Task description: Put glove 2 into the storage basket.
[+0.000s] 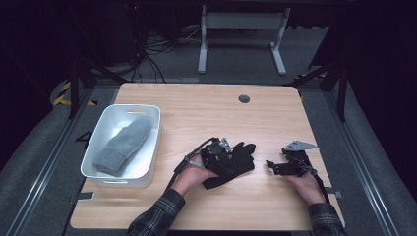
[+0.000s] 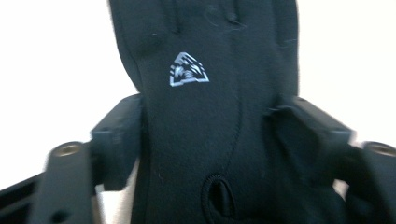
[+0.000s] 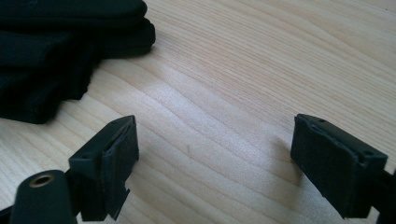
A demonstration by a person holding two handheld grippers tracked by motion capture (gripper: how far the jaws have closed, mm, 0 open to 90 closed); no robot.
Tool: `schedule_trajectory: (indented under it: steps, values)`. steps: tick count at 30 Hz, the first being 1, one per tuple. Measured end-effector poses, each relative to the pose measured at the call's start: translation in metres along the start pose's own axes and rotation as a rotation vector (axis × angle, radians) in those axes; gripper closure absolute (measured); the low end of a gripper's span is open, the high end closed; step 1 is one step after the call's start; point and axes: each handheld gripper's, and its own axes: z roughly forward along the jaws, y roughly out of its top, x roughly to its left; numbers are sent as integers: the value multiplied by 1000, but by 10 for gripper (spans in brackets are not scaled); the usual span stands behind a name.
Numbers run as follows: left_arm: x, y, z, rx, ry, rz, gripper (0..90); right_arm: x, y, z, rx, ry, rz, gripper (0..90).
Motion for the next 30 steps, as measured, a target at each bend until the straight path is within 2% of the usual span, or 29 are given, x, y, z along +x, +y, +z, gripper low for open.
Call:
schedule_trajectory:
  steps: [2,4,7,11,17,23,30]
  values:
    - [-1,0,-1,6,-16,3,429,0,0,0,0,1,0,158]
    - [0,0,-1,-1,-33,10,479,0,0,0,0,1,0,159]
    - [3,-2,-2,-12,-70,-2,585,0,0,0,0,1,0,159]
    - [3,-2,-2,-6,-86,-24,638,0,0,0,1,1,0,159]
    - [0,2,-4,7,-74,-53,663,0,0,0,0,1,0,159]
    - [-1,3,-9,-4,-100,-78,671,0,0,0,1,1,0,159]
    - [-6,7,-15,-5,-94,-64,671,0,0,0,1,0,0,159]
